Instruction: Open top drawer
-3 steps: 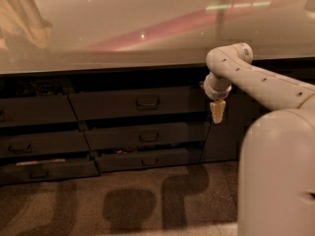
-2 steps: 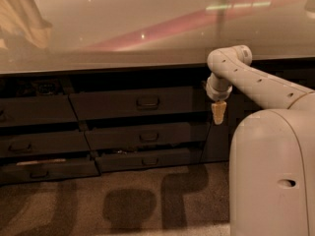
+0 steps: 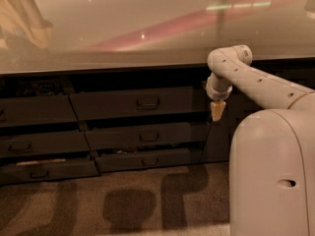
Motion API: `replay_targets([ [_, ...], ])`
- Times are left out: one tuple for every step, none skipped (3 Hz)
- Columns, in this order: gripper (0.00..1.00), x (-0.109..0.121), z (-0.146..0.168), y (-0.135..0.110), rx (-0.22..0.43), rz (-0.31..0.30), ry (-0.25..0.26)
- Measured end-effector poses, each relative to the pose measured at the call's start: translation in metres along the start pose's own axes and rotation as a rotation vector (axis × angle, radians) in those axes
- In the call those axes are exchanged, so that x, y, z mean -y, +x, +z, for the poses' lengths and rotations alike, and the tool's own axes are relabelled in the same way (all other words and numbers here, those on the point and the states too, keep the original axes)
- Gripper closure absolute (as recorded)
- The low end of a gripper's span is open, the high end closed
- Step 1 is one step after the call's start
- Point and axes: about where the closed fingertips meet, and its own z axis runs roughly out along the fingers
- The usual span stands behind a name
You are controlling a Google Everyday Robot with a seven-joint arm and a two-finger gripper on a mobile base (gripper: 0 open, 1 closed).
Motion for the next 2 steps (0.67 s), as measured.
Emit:
replay_targets([
  [0.42,0.0000,0.0001,0.0000,0.000,0.000,0.000],
  [0.66,0.0000,0.0001,0.0000,0.000,0.000,0.000],
])
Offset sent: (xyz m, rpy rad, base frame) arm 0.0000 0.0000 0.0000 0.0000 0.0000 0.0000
